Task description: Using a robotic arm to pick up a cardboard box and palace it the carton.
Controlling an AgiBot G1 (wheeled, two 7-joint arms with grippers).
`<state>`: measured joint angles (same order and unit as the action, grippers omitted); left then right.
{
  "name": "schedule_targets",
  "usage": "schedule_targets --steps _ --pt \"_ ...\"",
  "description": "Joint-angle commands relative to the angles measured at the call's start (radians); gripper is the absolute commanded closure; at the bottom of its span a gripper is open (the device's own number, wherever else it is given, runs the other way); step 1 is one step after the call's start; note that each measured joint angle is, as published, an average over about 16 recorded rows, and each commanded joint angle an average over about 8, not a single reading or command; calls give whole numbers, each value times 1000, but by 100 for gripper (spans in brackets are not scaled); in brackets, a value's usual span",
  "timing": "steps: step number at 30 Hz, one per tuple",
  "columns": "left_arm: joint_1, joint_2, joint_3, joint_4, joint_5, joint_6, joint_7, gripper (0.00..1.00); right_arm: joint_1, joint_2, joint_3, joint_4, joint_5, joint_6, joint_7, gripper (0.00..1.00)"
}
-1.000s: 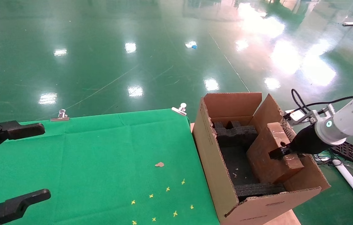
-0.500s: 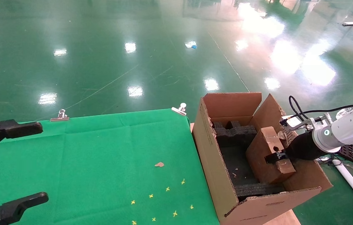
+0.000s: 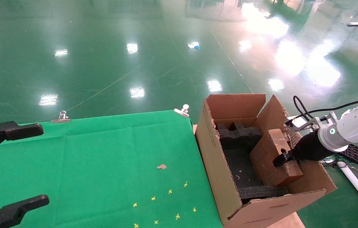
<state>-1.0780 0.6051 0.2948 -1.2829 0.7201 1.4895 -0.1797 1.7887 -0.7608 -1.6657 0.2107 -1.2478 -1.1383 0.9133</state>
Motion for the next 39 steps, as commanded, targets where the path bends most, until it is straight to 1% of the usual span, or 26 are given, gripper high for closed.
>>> schedule_targets --steps 1,7,11,16,22,24,26,32,36,39 --pt "0 0 0 0 0 0 0 0 3 -5 0 -9 0 -3 -4 0" --pt "0 0 0 0 0 0 0 0 25 -12 3 -22 1 -13 -27 0" --pt "0 0 1 0 0 0 0 0 72 -10 6 -19 -1 -27 -57 0" --pt "0 0 1 0 -1 0 0 0 198 11 23 13 4 -57 -131 0" --pt "0 -1 1 0 -1 -1 1 0 371 67 65 75 33 -89 -227 0" --pt "0 -1 1 0 -1 -1 1 0 414 88 78 102 41 -81 -258 0" --pt "0 -1 2 0 -1 -1 1 0 442 113 93 141 50 -56 -294 0" --pt "0 -1 2 0 -1 -1 1 0 466 182 133 249 81 26 -378 0" --pt "0 -1 2 0 -1 -1 1 0 450 206 172 302 102 40 -402 0" --pt "0 -1 2 1 -2 -1 1 0 409 208 220 337 120 27 -416 0"
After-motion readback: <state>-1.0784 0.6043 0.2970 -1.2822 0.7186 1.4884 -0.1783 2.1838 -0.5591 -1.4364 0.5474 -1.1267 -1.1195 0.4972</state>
